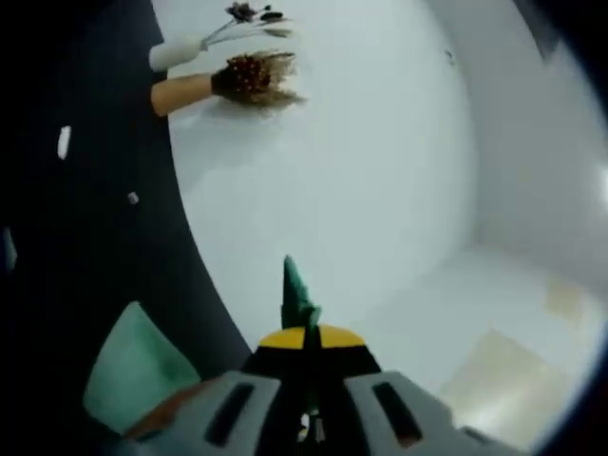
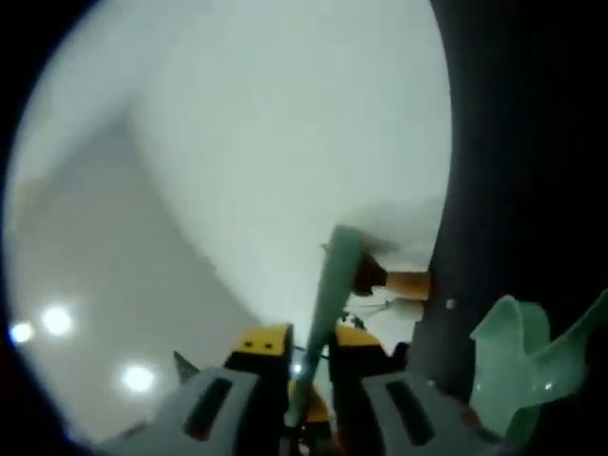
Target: Pick up the broom and sweep the trash on the tabletop into the dustpan.
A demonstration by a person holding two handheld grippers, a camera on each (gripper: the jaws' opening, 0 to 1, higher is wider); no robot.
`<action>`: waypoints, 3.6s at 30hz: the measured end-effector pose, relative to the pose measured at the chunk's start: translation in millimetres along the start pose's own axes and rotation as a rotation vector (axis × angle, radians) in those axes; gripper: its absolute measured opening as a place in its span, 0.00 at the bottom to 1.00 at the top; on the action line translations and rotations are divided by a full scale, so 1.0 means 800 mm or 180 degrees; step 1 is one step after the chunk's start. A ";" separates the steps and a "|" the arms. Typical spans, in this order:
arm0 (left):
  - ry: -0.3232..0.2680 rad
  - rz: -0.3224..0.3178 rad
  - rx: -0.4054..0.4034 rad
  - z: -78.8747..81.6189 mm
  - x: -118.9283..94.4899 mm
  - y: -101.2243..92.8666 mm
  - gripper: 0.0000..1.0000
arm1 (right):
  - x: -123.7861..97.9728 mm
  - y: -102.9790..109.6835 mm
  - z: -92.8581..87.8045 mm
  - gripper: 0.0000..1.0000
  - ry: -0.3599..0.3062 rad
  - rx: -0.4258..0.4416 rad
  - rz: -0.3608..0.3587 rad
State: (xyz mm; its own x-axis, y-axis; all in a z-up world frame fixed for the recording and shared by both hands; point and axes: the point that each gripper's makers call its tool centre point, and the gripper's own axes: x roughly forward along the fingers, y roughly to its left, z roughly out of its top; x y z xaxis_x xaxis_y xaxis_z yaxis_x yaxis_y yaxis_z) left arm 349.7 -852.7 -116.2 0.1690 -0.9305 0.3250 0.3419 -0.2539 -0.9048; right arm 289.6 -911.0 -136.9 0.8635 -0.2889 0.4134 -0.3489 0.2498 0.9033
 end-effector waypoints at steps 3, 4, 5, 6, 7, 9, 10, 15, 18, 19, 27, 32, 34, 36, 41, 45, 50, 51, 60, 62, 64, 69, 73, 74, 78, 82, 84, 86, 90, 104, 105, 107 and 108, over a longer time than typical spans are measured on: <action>0.0006 0.0013 0.0008 -0.002 0.000 0.002 0.02 | 0.001 -0.004 0.005 0.12 -0.0014 0.0007 -0.0026; 0.0007 0.0017 0.0014 -0.002 0.000 0.003 0.02 | 0.001 -0.005 0.005 0.10 -0.0012 0.0010 -0.0037; 0.0012 0.0027 0.0027 -0.003 -0.001 0.005 0.02 | 0.001 -0.007 0.007 0.08 -0.0015 0.0041 -0.0056; 0.0011 0.0037 0.0037 -0.004 -0.001 0.006 0.02 | 0.000 -0.006 0.007 0.08 0.0010 0.0098 -0.0035; 0.0012 0.0044 0.0044 -0.005 -0.002 0.008 0.02 | 0.000 -0.006 0.009 0.07 0.0019 0.0156 -0.0037; 0.0012 0.0060 0.0046 -0.006 -0.003 0.011 0.02 | -0.001 -0.004 0.011 0.06 0.0019 0.0056 -0.0049; 0.0008 0.0064 0.0028 -0.007 -0.003 0.012 0.02 | -0.001 -0.004 0.012 0.06 0.0024 0.0053 -0.0060; 0.0043 0.0048 0.0156 -0.010 -0.005 0.008 0.05 | -0.002 0.010 0.017 0.05 0.0088 -0.0106 -0.0040; 0.0056 0.0089 0.0510 -0.005 -0.007 0.007 0.14 | -0.004 0.022 0.025 0.05 0.0105 -0.0291 -0.0042; 0.0048 0.0096 0.0550 -0.001 -0.008 0.006 0.16 | -0.004 0.025 0.030 0.05 0.0105 -0.0327 -0.0058; 0.0080 0.0060 0.0904 0.017 -0.022 0.006 0.25 | -0.005 0.065 0.098 0.05 -0.0031 -0.0974 -0.0126; 0.0261 -0.0039 0.1440 0.012 -0.017 0.001 0.37 | -0.007 0.067 0.132 0.06 -0.0033 -0.1258 -0.0206; 0.0415 -0.0206 0.1658 0.004 -0.012 -0.008 0.37 | -0.011 0.064 0.146 0.06 -0.0028 -0.1335 -0.0254; 0.0507 -0.0258 0.1978 0.002 -0.010 -0.012 0.42 | -0.015 0.059 0.158 0.06 -0.0022 -0.1401 -0.0301; 0.0747 -0.0368 0.2322 -0.005 -0.006 -0.017 0.47 | -0.027 0.045 0.177 0.06 0.0052 -0.1587 -0.0455; 0.0908 -0.0426 0.2430 -0.011 -0.003 -0.015 0.51 | -0.040 0.038 0.189 0.06 0.0096 -0.1863 -0.0576; 0.1157 -0.0577 0.2587 -0.035 0.001 -0.012 0.53 | -0.054 0.048 0.204 0.06 0.0061 -0.1978 -0.0551; 0.1197 -0.0614 0.2587 -0.039 0.001 -0.013 0.54 | -0.058 0.049 0.208 0.06 0.0048 -0.1973 -0.0547; 0.1362 -0.0769 0.2538 -0.055 0.007 -0.010 0.51 | -0.085 0.052 0.227 0.06 0.0066 -0.2138 -0.0697; 0.1351 -0.0776 0.2528 -0.055 0.010 -0.009 0.51 | -0.088 0.052 0.228 0.06 0.0081 -0.2158 -0.0706; 0.1356 -0.0783 0.2526 -0.056 0.016 -0.007 0.52 | -0.092 0.053 0.228 0.06 0.0095 -0.2199 -0.0728; 0.1417 -0.0829 0.2346 -0.069 0.026 -0.004 0.51 | -0.104 0.055 0.233 0.06 0.0092 -0.2305 -0.0789; 0.1525 -0.0948 0.2489 -0.089 0.029 -0.004 0.49 | -0.113 0.058 0.240 0.06 0.0081 -0.2329 -0.0807; 0.1552 -0.0970 0.2517 -0.094 0.030 -0.004 0.51 | -0.116 0.059 0.243 0.06 0.0055 -0.2358 -0.0825; 0.1687 -0.1040 0.2570 -0.108 0.036 -0.002 0.63 | -0.125 0.061 0.256 0.06 -0.0039 -0.2381 -0.0854; 0.1929 -0.1021 0.2817 -0.125 0.037 0.016 0.72 | -0.126 0.068 0.253 0.06 -0.0081 -0.2285 -0.0724; 0.2151 -0.1041 0.3029 -0.137 0.033 0.028 0.75 | -0.121 0.069 0.256 0.06 -0.0096 -0.2280 -0.0710; 0.2319 -0.1339 0.3161 -0.154 0.025 0.024 0.76 | -0.121 0.070 0.266 0.06 -0.0131 -0.2301 -0.0699; 0.2635 -0.1631 0.3319 -0.172 0.018 0.021 0.74 | -0.117 0.071 0.271 0.06 -0.0075 -0.2263 -0.0619; 0.3232 -0.1878 0.3448 -0.213 0.025 0.044 0.68 | -0.141 0.074 0.277 0.06 -0.0193 -0.2392 -0.0729; 0.3279 -0.1883 0.3462 -0.215 0.026 0.049 0.66 | -0.142 0.074 0.278 0.06 -0.0208 -0.2372 -0.0711; 0.3399 -0.1881 0.3497 -0.221 0.027 0.058 0.62 | -0.143 0.075 0.278 0.06 -0.0224 -0.2359 -0.0697; 0.3457 -0.1892 0.3458 -0.224 0.027 0.060 0.61 | -0.143 0.076 0.278 0.06 -0.0228 -0.2358 -0.0694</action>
State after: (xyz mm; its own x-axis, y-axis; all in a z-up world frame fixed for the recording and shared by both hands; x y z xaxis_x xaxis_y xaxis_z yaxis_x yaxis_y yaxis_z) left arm 203.8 -932.4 -202.1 -0.7412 -0.6334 -0.2222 0.6450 -0.7637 0.0253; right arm 88.7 -1068.3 -103.8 0.8502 -0.4554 0.2643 0.1827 0.7259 0.6631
